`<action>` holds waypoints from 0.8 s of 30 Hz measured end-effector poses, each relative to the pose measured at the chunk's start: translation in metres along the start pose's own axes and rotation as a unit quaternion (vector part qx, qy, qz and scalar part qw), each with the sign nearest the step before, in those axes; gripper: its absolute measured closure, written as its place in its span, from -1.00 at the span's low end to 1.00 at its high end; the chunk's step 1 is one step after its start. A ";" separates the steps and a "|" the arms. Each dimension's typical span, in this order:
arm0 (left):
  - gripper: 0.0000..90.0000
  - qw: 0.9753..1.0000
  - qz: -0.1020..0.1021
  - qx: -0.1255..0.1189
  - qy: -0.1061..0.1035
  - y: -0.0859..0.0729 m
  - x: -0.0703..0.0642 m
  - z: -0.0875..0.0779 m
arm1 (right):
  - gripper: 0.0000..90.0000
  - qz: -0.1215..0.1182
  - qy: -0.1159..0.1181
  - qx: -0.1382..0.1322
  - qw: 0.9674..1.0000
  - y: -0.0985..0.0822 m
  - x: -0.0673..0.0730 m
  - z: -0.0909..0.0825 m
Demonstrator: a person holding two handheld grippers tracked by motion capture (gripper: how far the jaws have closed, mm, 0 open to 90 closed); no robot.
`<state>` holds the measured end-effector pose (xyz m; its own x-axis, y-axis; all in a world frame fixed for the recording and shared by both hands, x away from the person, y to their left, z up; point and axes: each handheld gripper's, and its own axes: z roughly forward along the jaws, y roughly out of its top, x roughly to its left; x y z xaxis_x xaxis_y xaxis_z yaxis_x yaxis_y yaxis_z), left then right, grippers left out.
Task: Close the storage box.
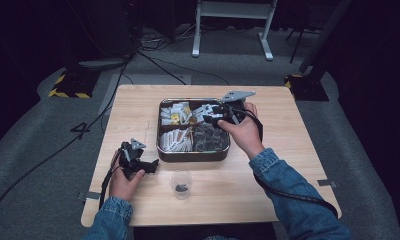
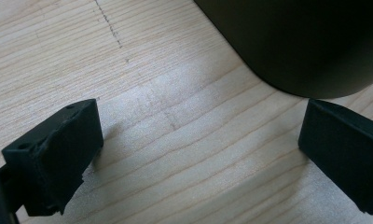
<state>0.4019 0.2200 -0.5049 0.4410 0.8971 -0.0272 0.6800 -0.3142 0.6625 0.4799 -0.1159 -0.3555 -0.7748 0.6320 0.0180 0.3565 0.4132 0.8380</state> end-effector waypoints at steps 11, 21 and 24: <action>-0.99 1.000 0.001 0.000 -0.002 -0.002 0.002 -0.001 | 0.04 0.011 -0.007 -0.013 1.000 -0.016 -0.015 -0.036; -0.99 1.000 0.001 0.000 -0.001 -0.002 0.003 -0.002 | 0.02 -0.005 -0.035 -0.013 0.999 -0.042 -0.036 -0.070; -0.99 1.000 0.001 -0.001 0.000 -0.002 0.003 -0.002 | 0.02 0.004 -0.039 -0.018 0.999 -0.053 -0.044 -0.080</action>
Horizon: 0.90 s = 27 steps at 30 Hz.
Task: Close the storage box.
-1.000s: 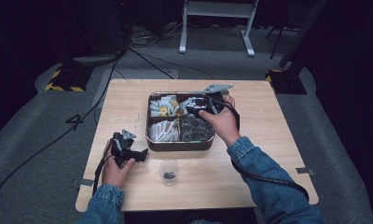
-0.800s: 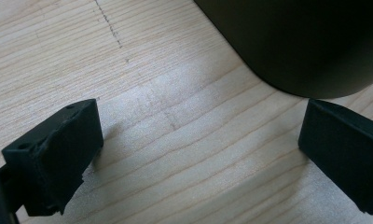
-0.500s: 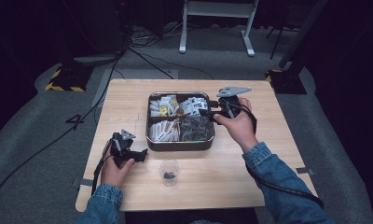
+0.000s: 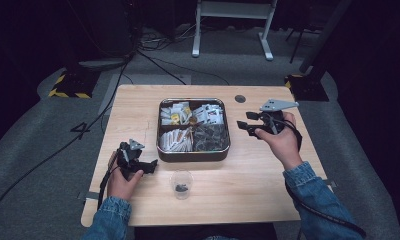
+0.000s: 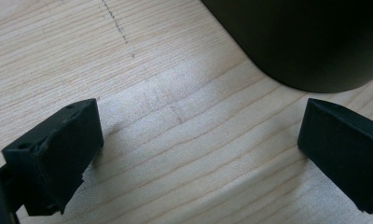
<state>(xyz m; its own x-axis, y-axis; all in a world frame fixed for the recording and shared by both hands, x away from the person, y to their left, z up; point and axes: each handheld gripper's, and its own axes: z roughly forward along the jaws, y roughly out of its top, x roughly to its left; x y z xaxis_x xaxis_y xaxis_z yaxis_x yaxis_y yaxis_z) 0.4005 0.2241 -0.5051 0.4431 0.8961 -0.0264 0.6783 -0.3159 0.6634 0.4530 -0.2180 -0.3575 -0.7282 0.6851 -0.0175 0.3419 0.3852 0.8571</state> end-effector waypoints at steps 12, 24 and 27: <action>-0.99 1.000 0.000 0.000 0.000 0.000 0.000 0.000 | -0.03 0.046 -0.006 0.009 0.999 -0.057 -0.033 -0.026; -0.99 1.000 0.000 0.000 0.000 0.000 0.000 0.000 | -0.11 0.069 -0.043 0.044 0.996 -0.102 -0.055 -0.021; -0.99 1.000 0.000 0.000 0.000 0.000 0.000 0.000 | -0.12 0.069 -0.047 0.056 0.995 -0.112 -0.059 -0.016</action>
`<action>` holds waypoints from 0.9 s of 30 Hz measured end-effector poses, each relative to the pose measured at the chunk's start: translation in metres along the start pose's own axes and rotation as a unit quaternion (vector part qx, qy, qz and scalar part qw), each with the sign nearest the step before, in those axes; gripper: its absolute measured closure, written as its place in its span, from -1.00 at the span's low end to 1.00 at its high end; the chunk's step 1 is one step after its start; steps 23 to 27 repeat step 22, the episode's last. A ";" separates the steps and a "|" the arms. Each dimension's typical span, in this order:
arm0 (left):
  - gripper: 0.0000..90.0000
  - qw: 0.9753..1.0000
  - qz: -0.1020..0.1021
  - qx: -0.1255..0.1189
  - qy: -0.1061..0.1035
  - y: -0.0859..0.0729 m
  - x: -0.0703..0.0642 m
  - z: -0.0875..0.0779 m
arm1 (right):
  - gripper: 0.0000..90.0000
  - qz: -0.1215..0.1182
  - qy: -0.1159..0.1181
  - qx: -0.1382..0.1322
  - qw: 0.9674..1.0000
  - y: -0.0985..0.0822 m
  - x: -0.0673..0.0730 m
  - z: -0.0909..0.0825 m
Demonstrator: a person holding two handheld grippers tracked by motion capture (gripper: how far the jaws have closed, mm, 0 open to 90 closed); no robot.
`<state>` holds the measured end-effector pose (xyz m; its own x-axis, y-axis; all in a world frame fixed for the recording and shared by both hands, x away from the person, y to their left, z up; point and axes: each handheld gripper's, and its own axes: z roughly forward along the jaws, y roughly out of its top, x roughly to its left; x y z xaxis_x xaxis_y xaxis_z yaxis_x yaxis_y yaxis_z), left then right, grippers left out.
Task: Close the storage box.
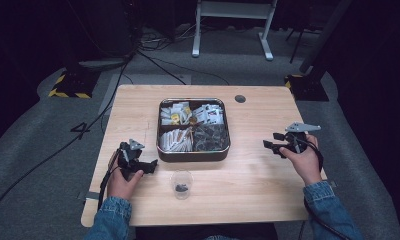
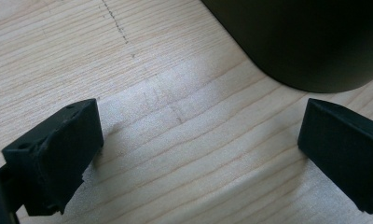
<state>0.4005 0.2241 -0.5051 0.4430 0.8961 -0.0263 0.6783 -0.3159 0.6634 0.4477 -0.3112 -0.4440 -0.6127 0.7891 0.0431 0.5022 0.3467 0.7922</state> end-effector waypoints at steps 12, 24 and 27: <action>-0.99 1.000 0.000 0.001 -0.001 0.000 0.000 0.000 | -0.20 0.020 -0.020 0.038 0.999 -0.038 -0.020 0.025; -0.99 1.000 0.002 0.000 0.000 0.000 0.000 0.000 | -0.32 0.004 -0.042 0.032 0.999 -0.050 -0.017 0.030; -0.99 1.000 0.002 0.000 0.000 0.000 0.000 0.000 | -0.32 0.004 -0.042 0.032 0.999 -0.050 -0.017 0.030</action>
